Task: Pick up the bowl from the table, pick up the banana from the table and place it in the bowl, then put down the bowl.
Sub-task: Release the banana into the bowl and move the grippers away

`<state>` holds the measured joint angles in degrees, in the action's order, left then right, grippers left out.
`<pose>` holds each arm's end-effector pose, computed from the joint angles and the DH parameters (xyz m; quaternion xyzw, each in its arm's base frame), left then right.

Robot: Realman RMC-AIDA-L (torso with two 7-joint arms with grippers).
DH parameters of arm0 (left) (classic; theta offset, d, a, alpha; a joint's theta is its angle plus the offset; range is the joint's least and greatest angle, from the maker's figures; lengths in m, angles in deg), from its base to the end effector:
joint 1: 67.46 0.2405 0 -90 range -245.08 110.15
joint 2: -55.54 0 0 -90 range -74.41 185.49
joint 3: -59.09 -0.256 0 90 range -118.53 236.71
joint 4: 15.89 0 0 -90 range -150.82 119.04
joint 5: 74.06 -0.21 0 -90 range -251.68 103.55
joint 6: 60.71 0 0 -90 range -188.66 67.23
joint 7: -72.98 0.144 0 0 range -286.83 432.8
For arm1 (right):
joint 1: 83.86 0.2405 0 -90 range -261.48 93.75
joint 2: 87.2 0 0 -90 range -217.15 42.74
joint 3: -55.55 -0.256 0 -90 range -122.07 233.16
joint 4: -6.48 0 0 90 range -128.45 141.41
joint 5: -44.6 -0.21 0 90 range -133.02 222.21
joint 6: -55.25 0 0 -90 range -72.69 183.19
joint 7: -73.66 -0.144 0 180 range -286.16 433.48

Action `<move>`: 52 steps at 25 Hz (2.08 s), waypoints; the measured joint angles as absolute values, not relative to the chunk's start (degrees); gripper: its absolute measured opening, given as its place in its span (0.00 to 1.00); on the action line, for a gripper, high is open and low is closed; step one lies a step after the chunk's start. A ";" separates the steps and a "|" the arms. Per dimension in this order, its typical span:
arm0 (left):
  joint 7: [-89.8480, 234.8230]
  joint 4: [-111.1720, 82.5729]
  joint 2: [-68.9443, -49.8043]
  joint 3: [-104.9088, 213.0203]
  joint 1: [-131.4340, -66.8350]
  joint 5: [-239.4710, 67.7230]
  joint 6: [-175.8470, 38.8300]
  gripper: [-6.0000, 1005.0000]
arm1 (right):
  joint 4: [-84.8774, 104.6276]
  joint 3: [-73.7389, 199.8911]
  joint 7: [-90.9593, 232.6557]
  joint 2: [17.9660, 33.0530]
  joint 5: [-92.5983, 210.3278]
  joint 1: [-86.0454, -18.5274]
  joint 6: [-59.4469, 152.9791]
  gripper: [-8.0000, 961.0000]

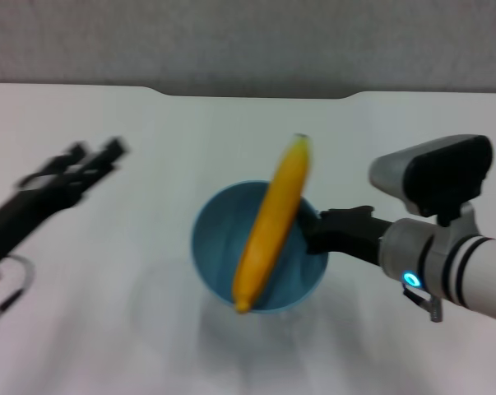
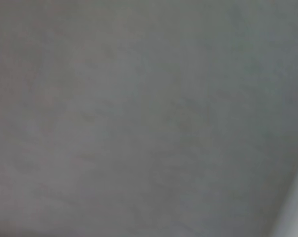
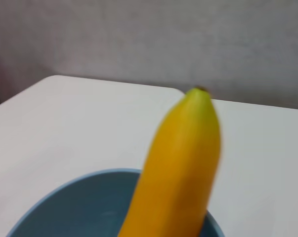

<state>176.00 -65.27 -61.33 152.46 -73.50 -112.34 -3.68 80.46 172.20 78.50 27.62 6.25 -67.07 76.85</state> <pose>-0.2737 0.3151 0.0205 -0.7326 -0.3738 -0.4631 0.3302 0.1922 0.3404 -0.0801 -0.8552 0.3730 0.1165 0.3406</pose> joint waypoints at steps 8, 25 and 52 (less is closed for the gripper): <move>187.66 -65.16 -61.57 157.22 -67.36 -107.62 -3.84 0.90 | 81.23 169.89 78.54 27.59 6.21 -70.70 73.83 0.05; 192.17 -64.41 -61.79 156.34 -66.30 -104.83 -3.68 0.90 | 72.38 166.33 77.25 27.79 5.47 -69.79 75.46 0.05; 192.25 -63.66 -61.79 156.30 -66.40 -104.73 -3.67 0.90 | 68.94 166.54 77.72 27.67 1.14 -68.59 72.82 0.18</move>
